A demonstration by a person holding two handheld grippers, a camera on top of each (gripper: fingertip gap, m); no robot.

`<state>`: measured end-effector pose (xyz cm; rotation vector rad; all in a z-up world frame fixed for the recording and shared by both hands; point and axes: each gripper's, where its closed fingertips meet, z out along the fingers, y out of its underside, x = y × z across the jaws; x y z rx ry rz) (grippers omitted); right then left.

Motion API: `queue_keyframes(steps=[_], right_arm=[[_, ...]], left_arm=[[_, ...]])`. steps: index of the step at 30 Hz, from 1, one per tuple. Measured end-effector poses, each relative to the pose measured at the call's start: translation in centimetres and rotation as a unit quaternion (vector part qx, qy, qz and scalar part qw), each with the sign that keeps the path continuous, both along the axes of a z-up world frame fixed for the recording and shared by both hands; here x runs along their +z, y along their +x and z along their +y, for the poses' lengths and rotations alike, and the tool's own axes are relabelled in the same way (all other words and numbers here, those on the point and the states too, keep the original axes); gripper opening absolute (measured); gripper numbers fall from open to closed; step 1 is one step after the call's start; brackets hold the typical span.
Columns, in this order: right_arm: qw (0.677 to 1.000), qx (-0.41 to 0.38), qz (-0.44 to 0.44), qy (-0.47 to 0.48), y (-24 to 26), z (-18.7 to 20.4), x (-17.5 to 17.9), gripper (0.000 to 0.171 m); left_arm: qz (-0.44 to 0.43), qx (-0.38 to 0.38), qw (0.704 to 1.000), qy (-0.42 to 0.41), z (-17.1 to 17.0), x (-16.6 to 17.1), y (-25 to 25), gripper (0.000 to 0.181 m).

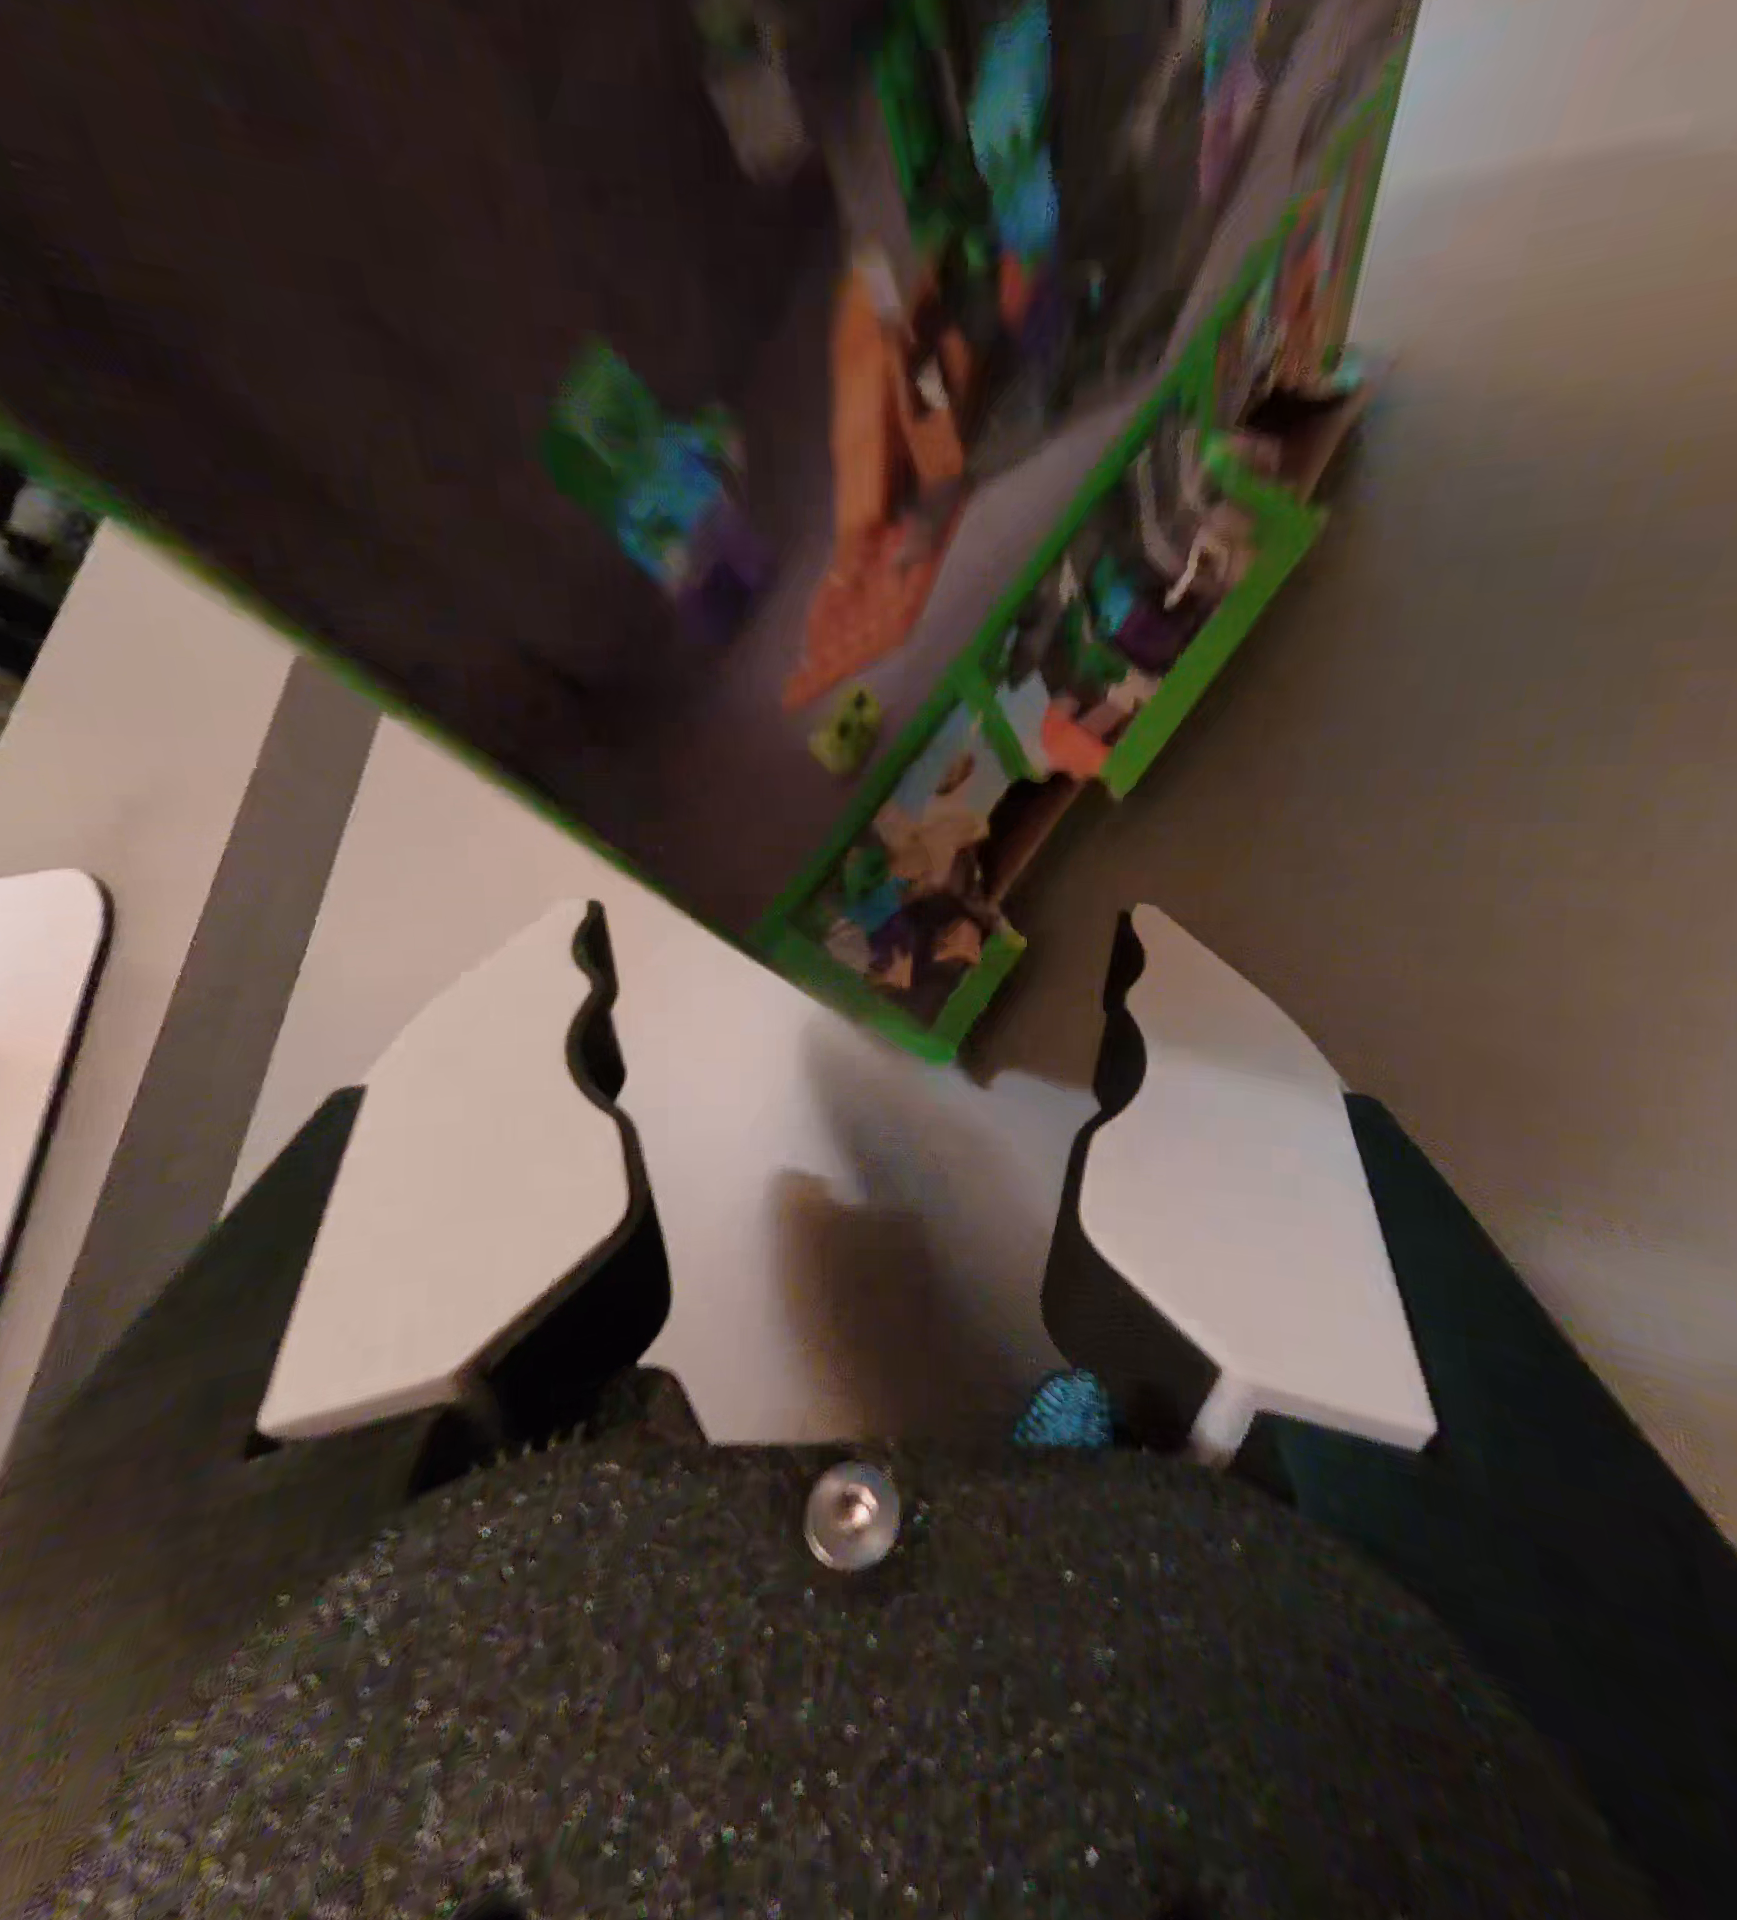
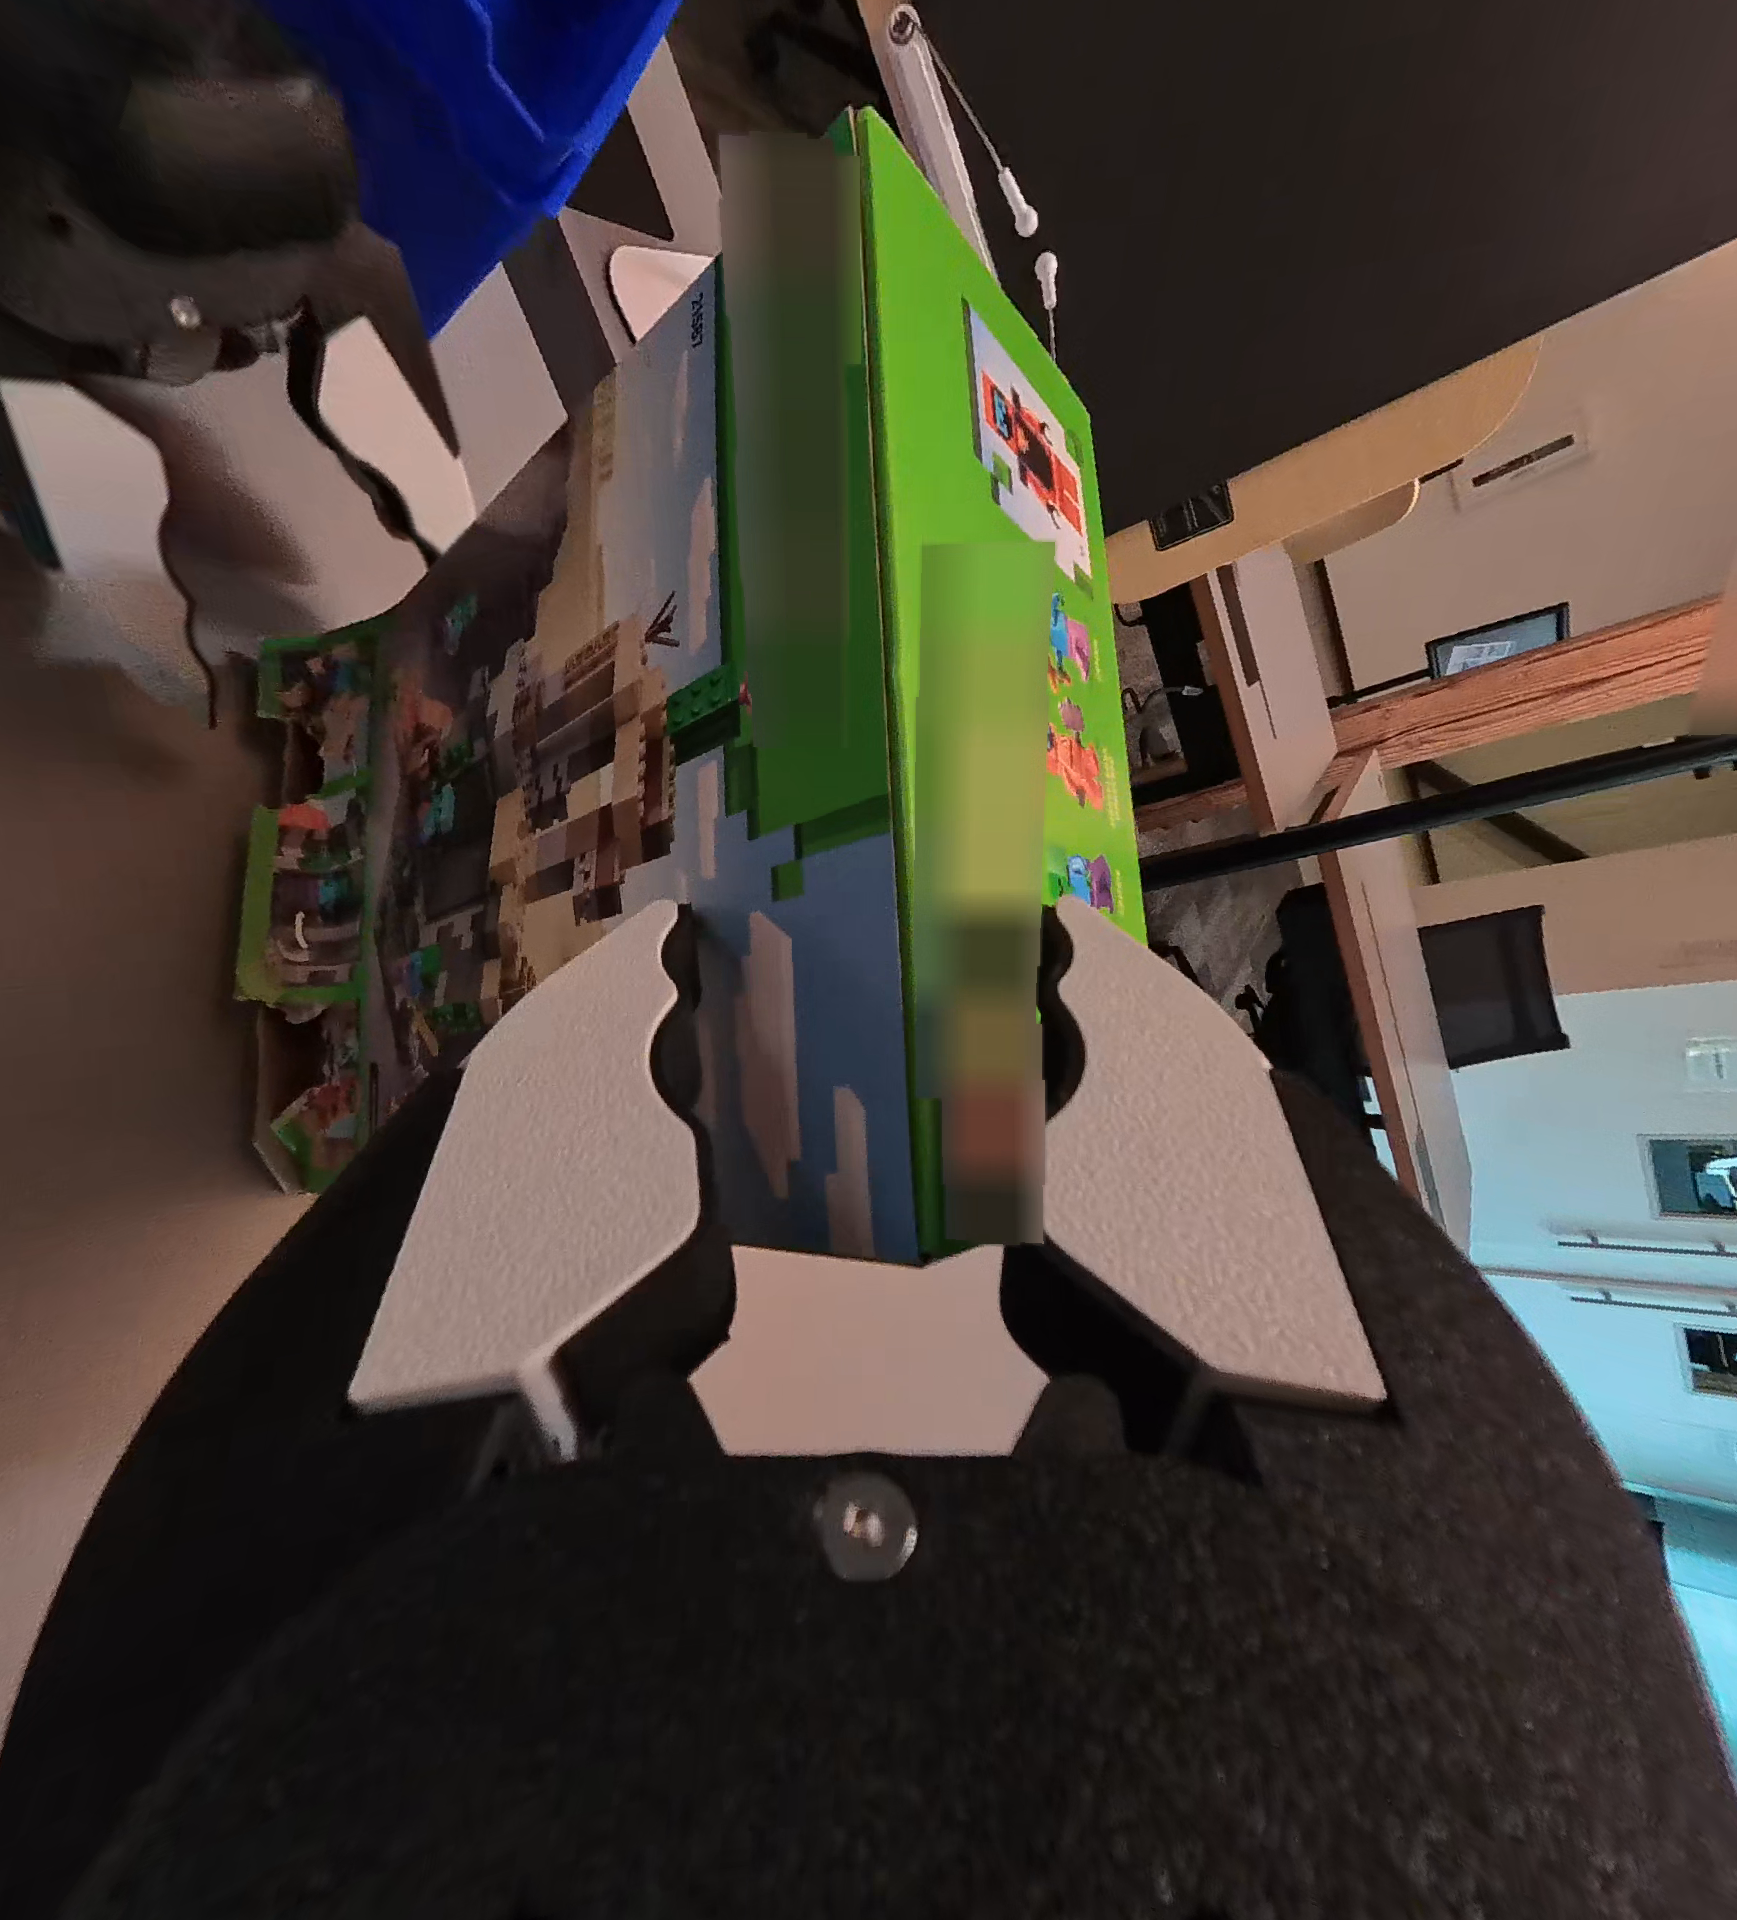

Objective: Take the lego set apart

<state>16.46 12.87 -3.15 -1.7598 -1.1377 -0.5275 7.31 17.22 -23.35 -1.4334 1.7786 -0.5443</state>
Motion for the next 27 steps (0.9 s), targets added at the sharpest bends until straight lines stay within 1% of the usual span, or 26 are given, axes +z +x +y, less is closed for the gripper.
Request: queue_keyframes(steps=[1, 4, 6, 7, 10, 18, 23, 27], right_arm=[[1.0, 0.0, -0.002, -0.001, 0.0, 0.0, 0.0, 0.062], [1.0, -0.001, -0.001, -0.008, 0.0, 0.1, 0.0, 0.062], [1.0, 0.002, 0.009, -0.015, 0.0, 0.1, 0.1, 0.06], [1.0, 0.004, 0.014, -0.016, 0.1, 0.1, 0.1, 0.059], [1.0, 0.007, 0.011, -0.002, 0.4, 0.5, 0.1, 0.059], [0.999, 0.042, 0.006, 0.016, 2.5, 2.8, -0.1, 0.059], [0.999, 0.048, 0.002, 0.02, 4.0, 4.4, -0.1, 0.059], [0.999, 0.037, -0.014, 0.037, 4.3, 4.5, 0.0, 0.058]], left_arm=[[0.017, 0.007, 1.0, 0.024, 0.2, -0.9, 0.0, 0.093], [-0.003, 0.039, 0.999, 0.036, 0.6, -1.1, 1.0, 0.088], [-0.006, 0.058, 0.997, 0.056, 1.3, -1.1, 1.4, 0.079], [-0.01, 0.06, 0.997, 0.057, 1.5, -1.1, 1.6, 0.078], [-0.023, 0.087, 0.994, 0.055, 1.8, -1.0, 2.0, 0.072], [-0.006, 0.161, 0.986, 0.039, 3.3, -1.1, 3.4, 0.069], [0.009, 0.222, 0.975, -0.002, 4.6, -1.4, 4.8, 0.063], [-0.004, 0.223, 0.975, -0.007, 4.8, -1.7, 5.0, 0.062]])
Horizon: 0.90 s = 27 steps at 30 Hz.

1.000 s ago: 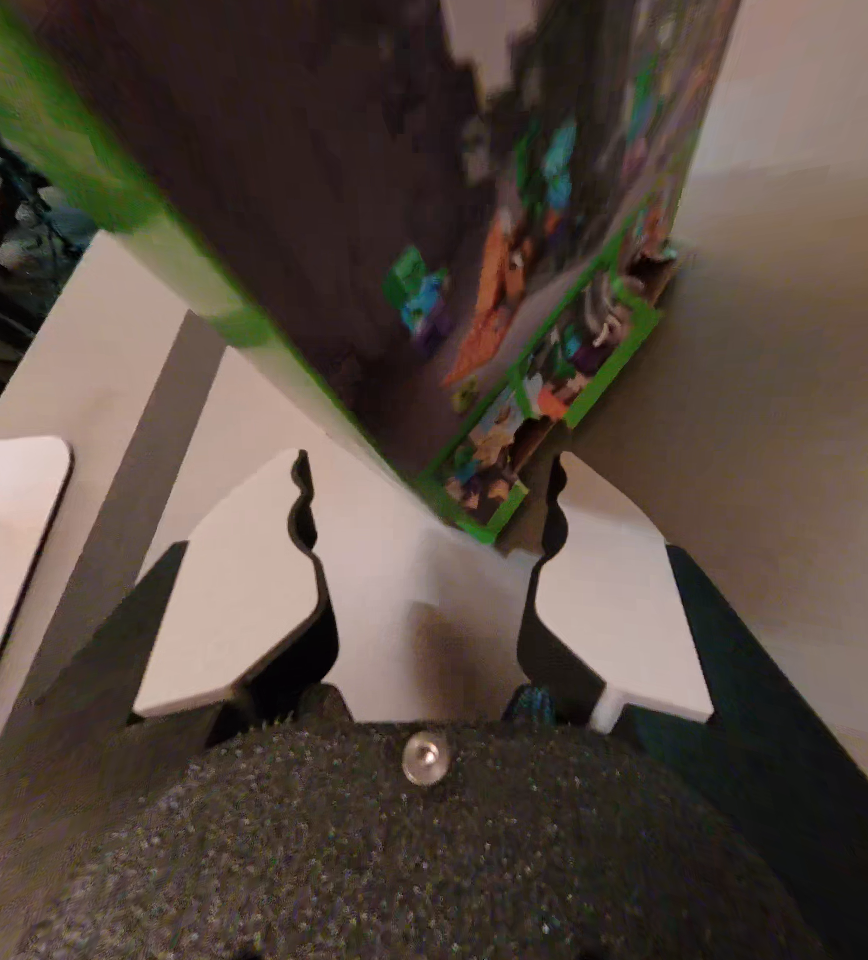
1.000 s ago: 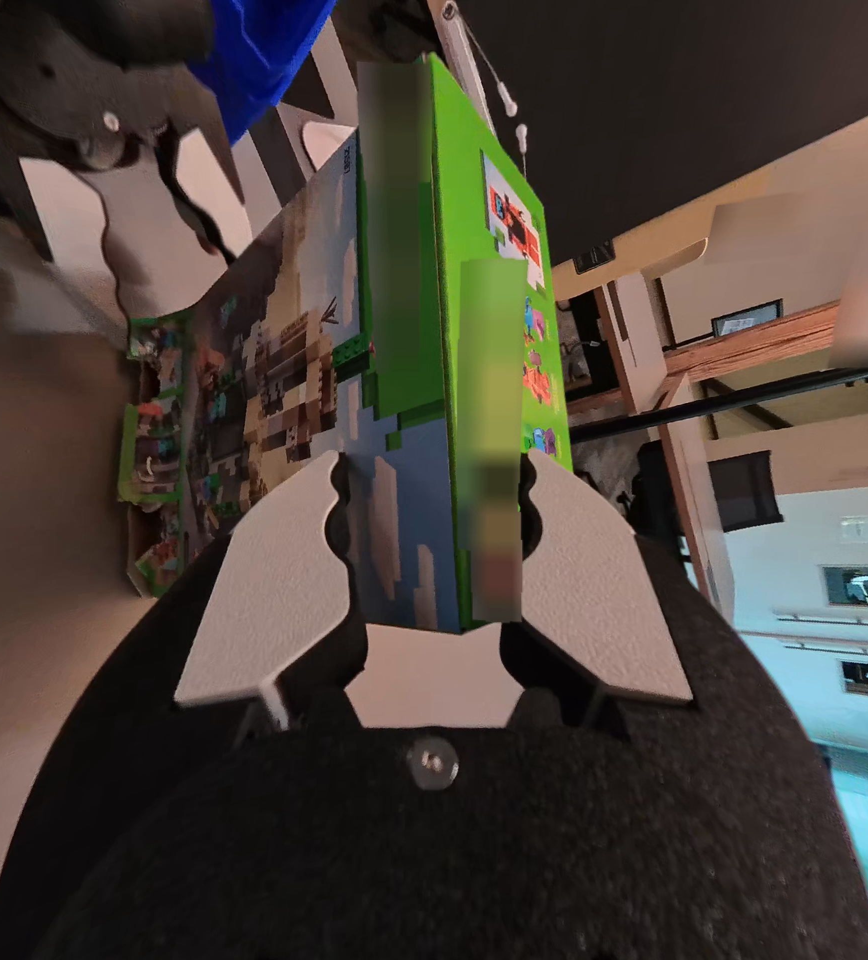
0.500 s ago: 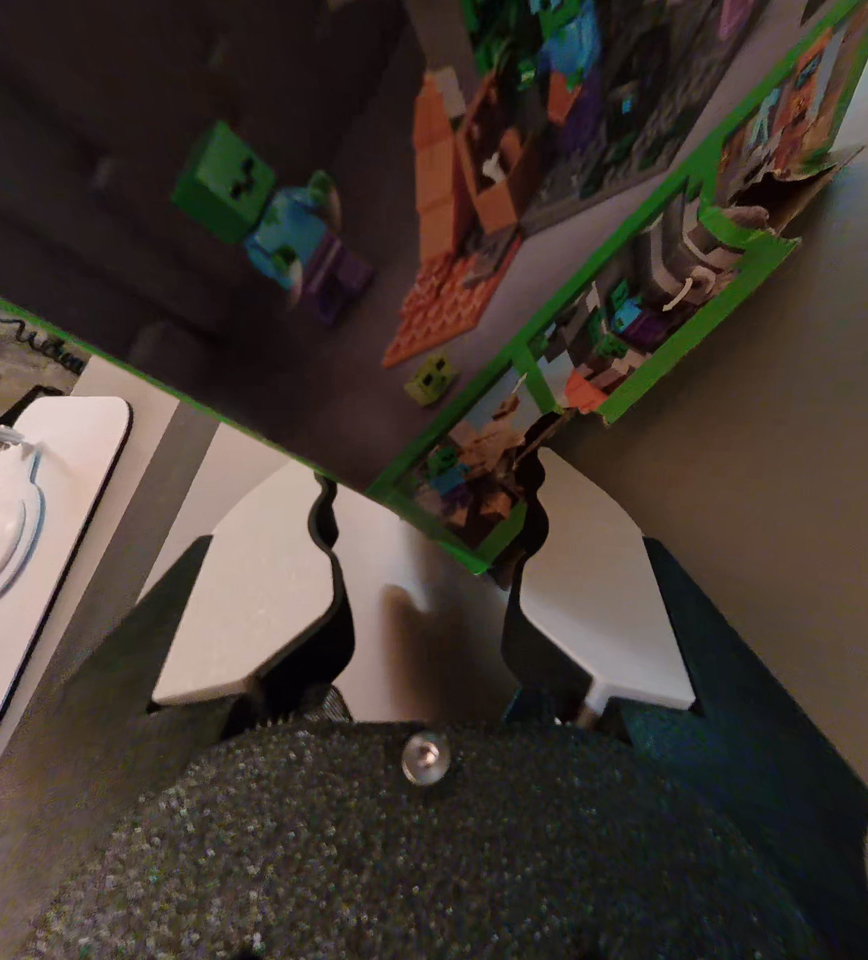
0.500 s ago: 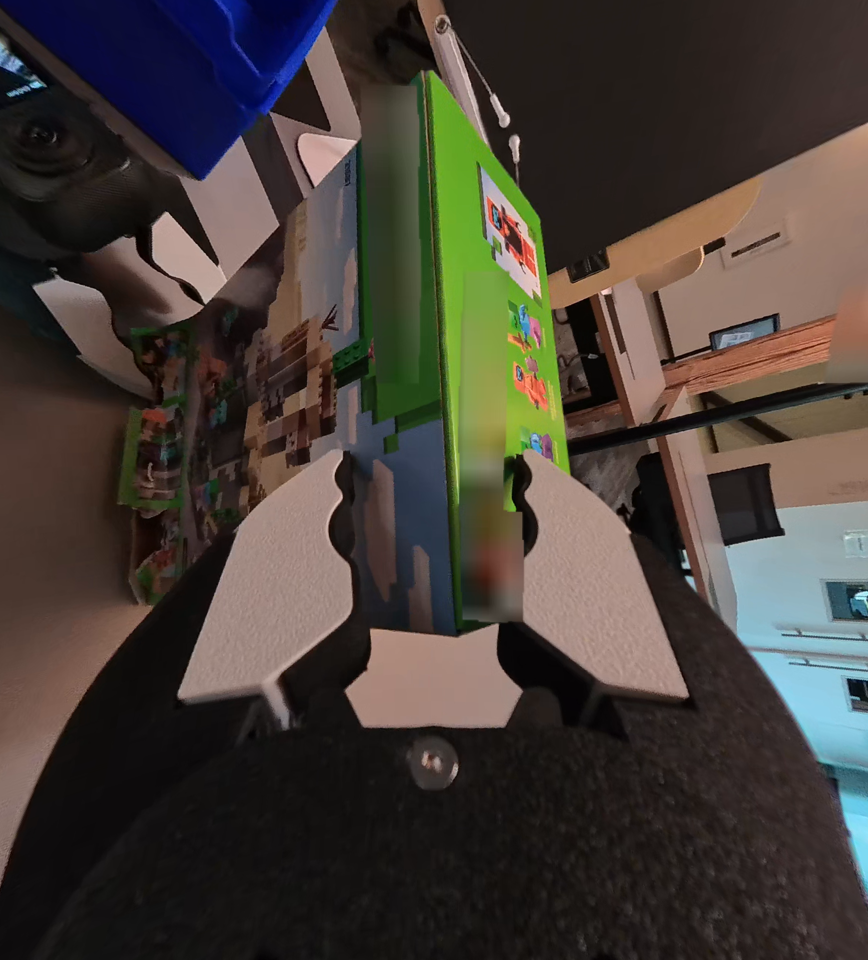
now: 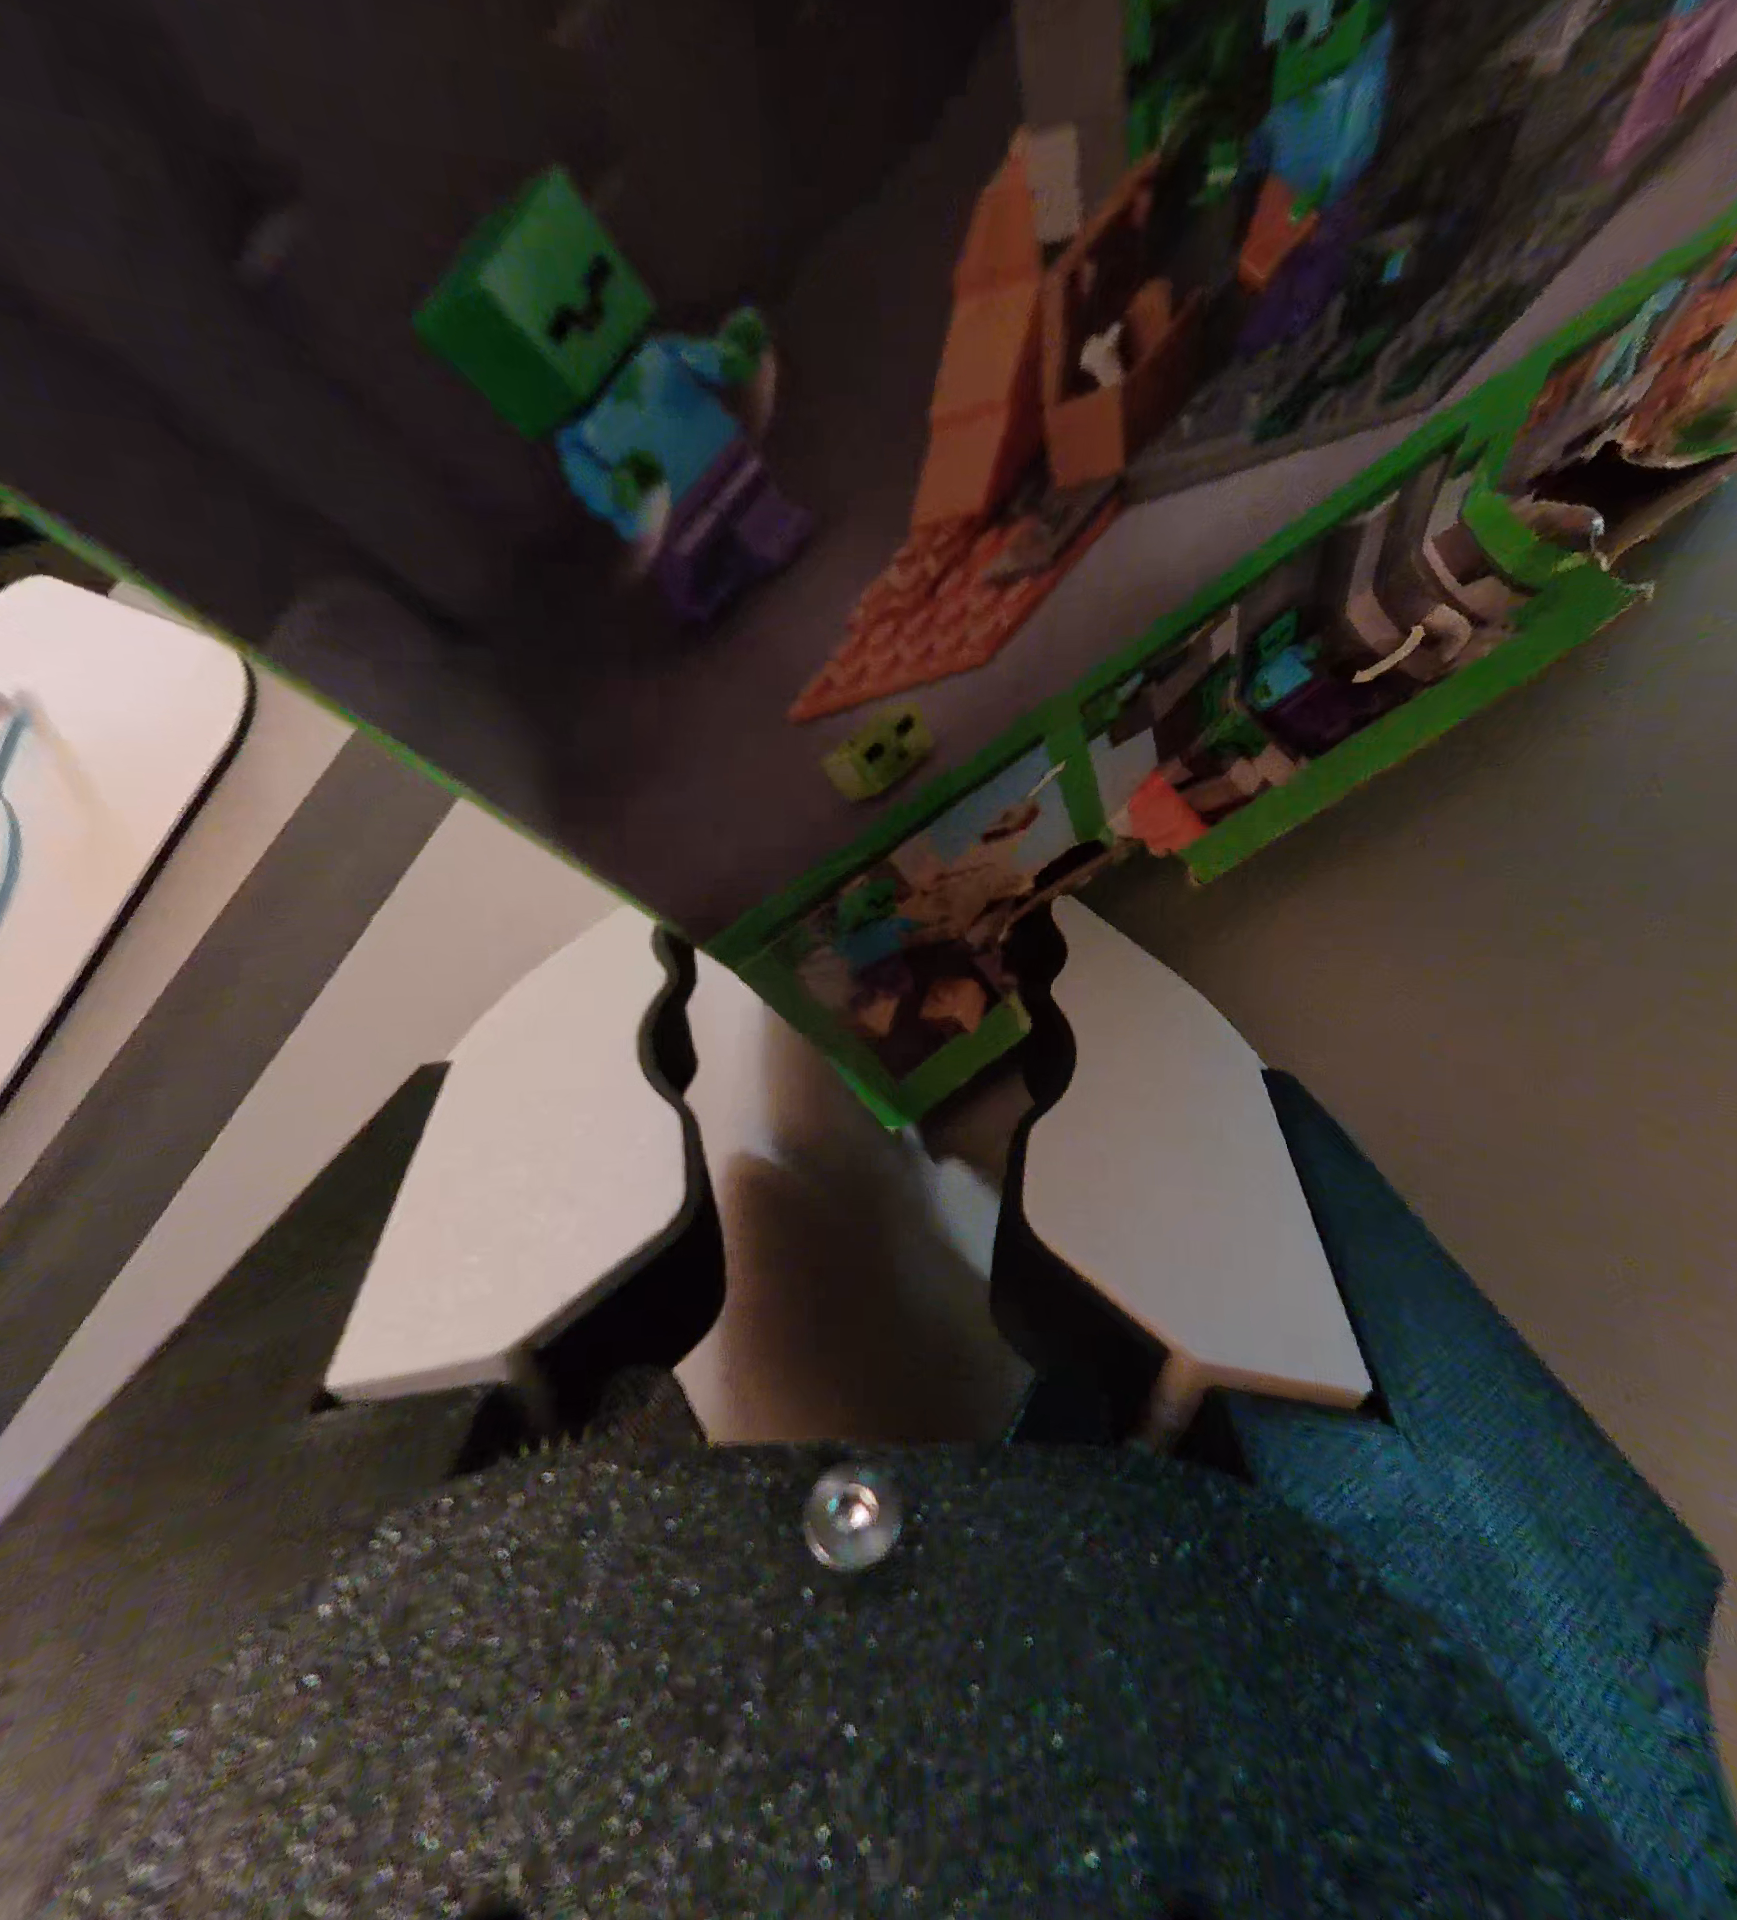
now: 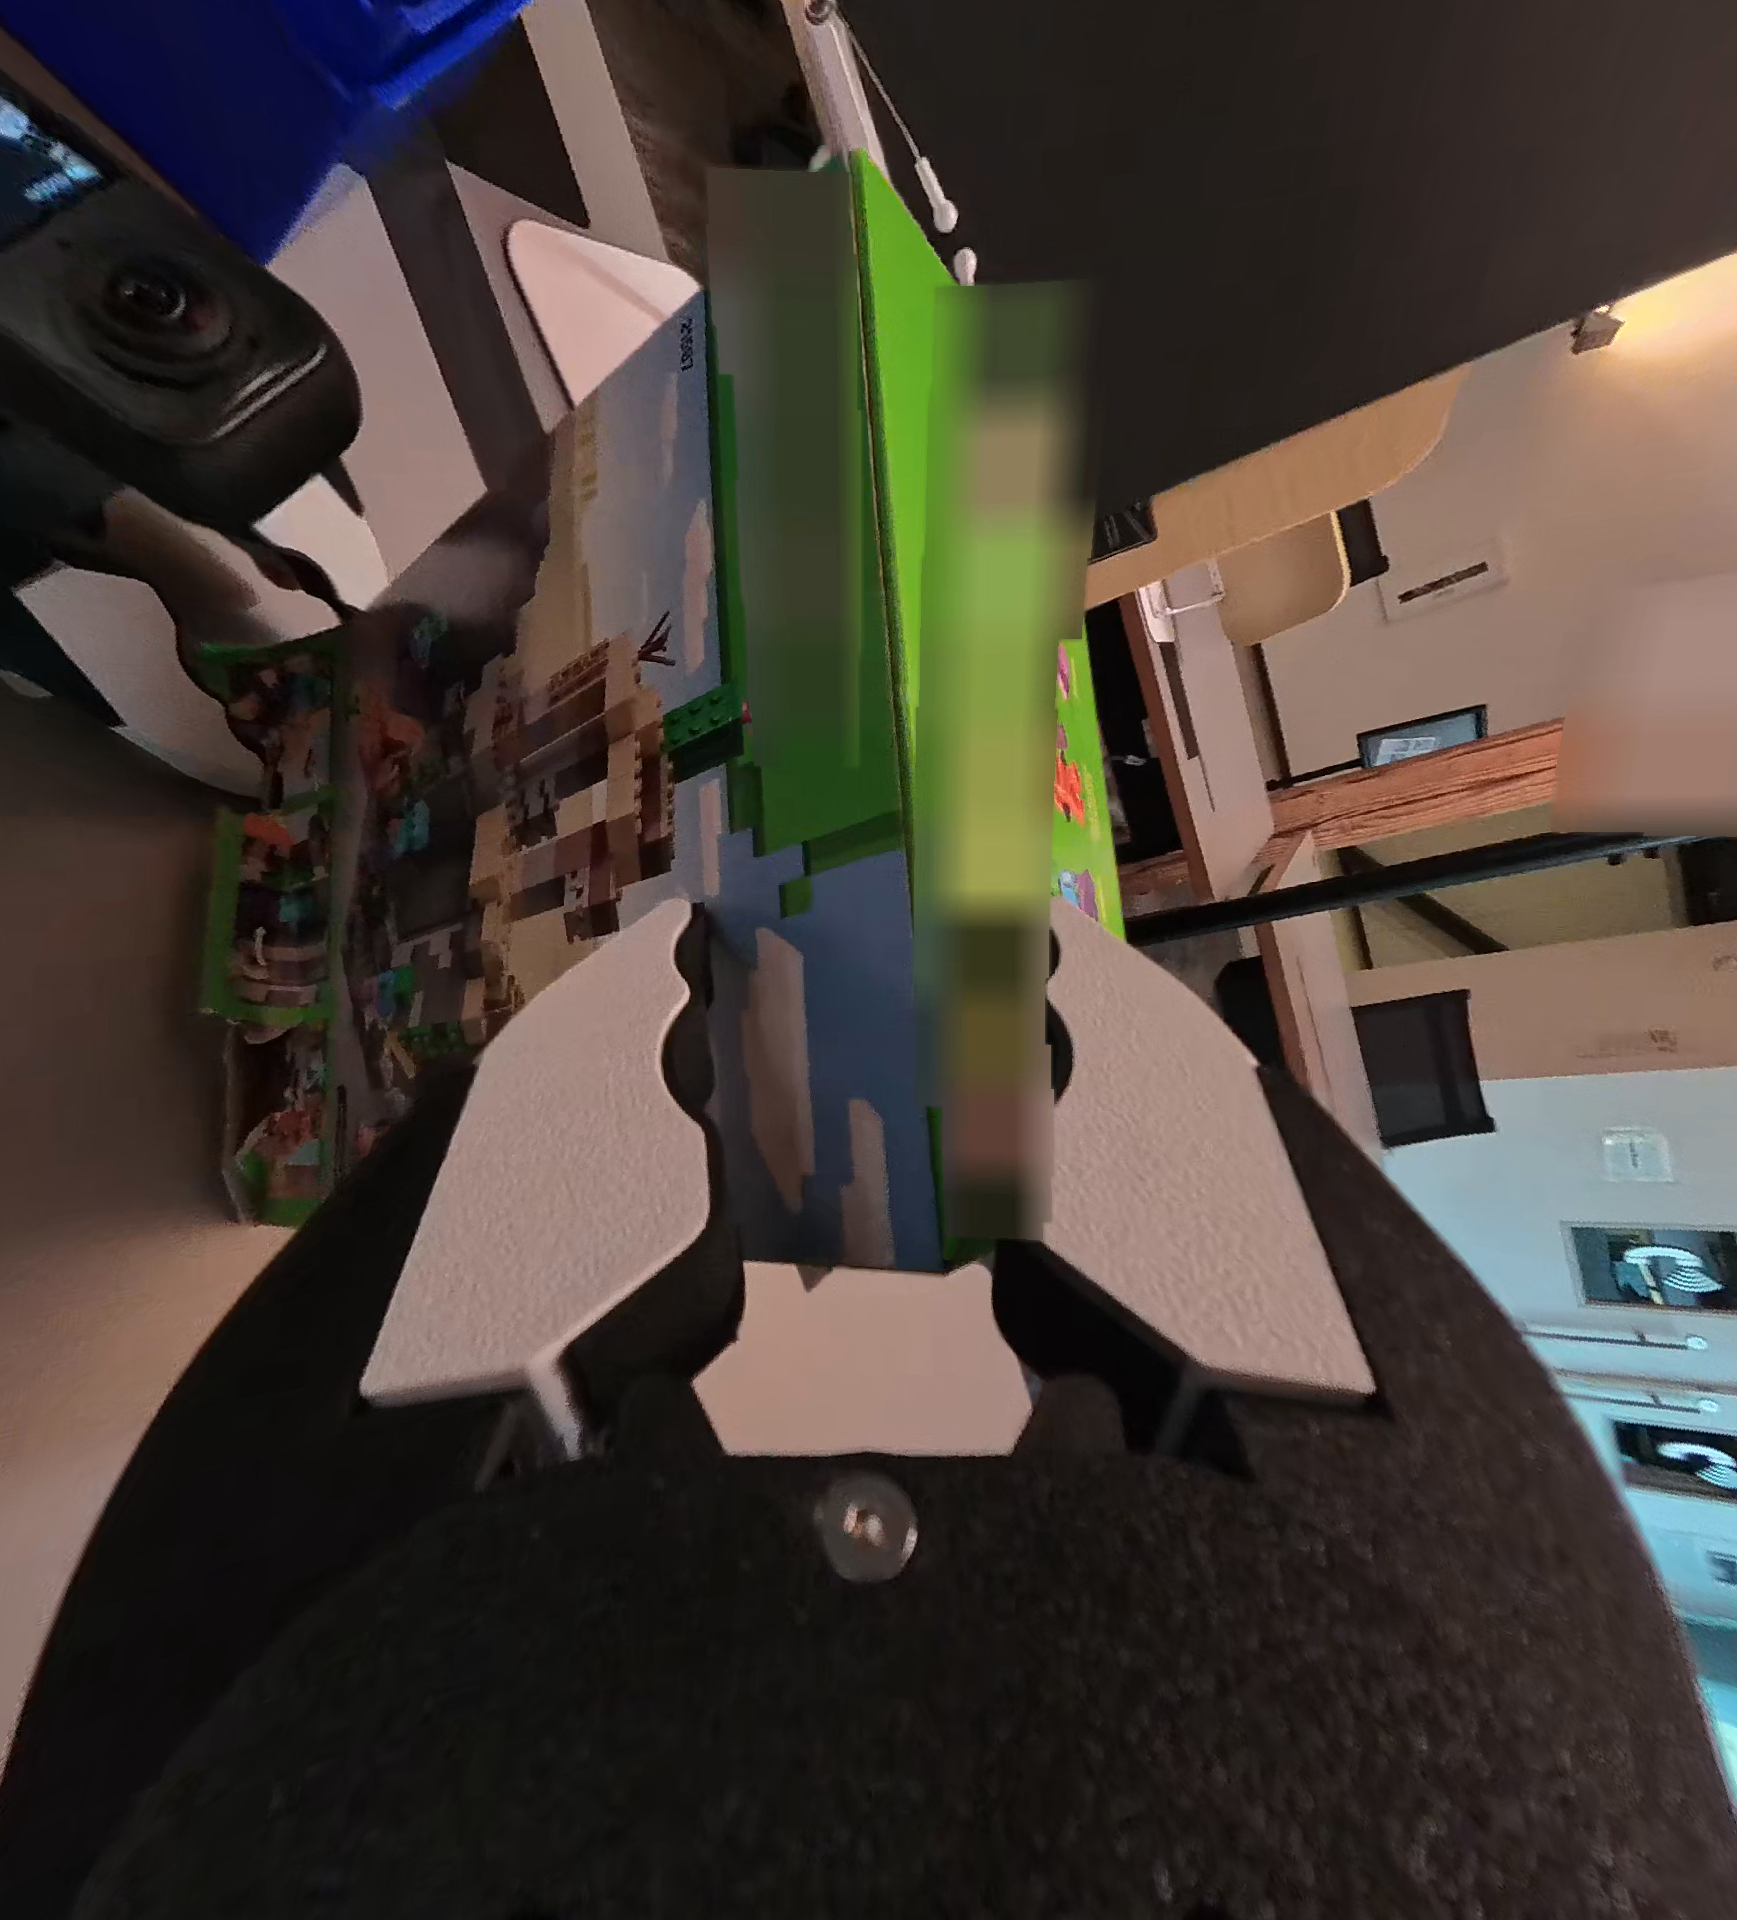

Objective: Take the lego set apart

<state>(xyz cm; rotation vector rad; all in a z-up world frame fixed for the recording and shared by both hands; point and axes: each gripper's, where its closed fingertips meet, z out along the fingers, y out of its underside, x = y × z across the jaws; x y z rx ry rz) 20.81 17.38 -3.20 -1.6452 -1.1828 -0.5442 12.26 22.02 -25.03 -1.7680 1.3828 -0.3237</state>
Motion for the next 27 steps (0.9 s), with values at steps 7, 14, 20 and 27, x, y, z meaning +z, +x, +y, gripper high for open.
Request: queue_keyframes(steps=[7, 14, 20, 27], right_arm=[[0.995, -0.007, -0.058, 0.075, -2.2, -2.0, 0.2, 0.051], [0.984, -0.011, -0.158, -0.078, -5.4, -2.9, -18.2, 0.052], [0.976, -0.03, -0.211, -0.051, -5.0, 0.8, -21.8, 0.009], [0.99, -0.012, -0.105, -0.092, -5.5, 0.4, -20.9, 0.001]], left_arm=[[-0.007, -0.014, 1.0, 0.019, -0.2, 0.1, 0.0, 0.061], [-0.016, -0.014, 1.0, 0.016, -0.4, -0.1, 0.1, 0.06], [-0.016, -0.012, 1.0, 0.018, -0.2, -0.2, 0.1, 0.059], [-0.02, -0.011, 0.999, 0.031, 0.1, 0.0, 0.4, 0.06]])
